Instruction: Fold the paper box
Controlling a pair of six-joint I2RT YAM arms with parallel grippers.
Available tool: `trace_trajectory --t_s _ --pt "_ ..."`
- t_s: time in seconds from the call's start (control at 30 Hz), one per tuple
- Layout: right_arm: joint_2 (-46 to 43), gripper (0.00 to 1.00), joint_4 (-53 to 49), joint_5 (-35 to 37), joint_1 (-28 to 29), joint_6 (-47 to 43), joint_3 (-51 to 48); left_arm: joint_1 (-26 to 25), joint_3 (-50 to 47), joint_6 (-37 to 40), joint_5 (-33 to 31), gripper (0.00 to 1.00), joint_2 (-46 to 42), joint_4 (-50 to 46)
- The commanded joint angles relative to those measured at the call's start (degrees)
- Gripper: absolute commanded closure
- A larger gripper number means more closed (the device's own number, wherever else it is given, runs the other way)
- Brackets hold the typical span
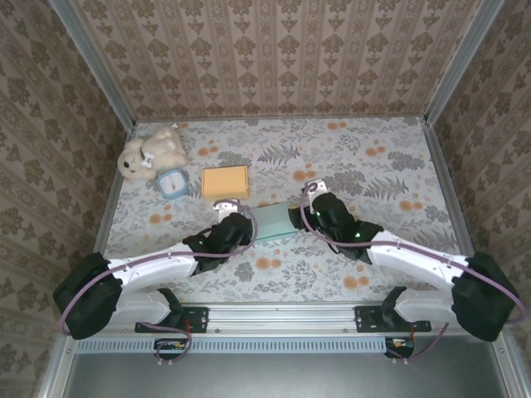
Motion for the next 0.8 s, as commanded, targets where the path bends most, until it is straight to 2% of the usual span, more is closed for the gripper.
trace_trajectory --t_s 0.0,0.3,0.53,0.7,0.77 --pt "5.2 0.30 0.7 -3.9 -0.5 -0.8 3.9 0.1 -1.5 -0.8 -0.4 0.61 -0.2 1.1" --pt "16.7 0.31 5.2 -5.1 -1.2 0.4 5.1 0.9 -2.8 -0.9 0.1 0.60 -0.6 1.7" --pt "19.8 0.32 8.6 -5.2 -1.1 3.5 1.5 4.3 -5.1 -2.6 3.7 0.59 -4.7 1.4" --pt "18.5 0.33 12.0 -3.5 -0.3 6.7 -2.8 3.9 -5.2 -5.7 6.8 0.48 -11.6 -1.1" --pt "17.6 0.33 13.0 -3.0 0.3 7.7 -4.1 3.7 -3.7 -9.7 6.9 0.45 -13.3 -5.4"
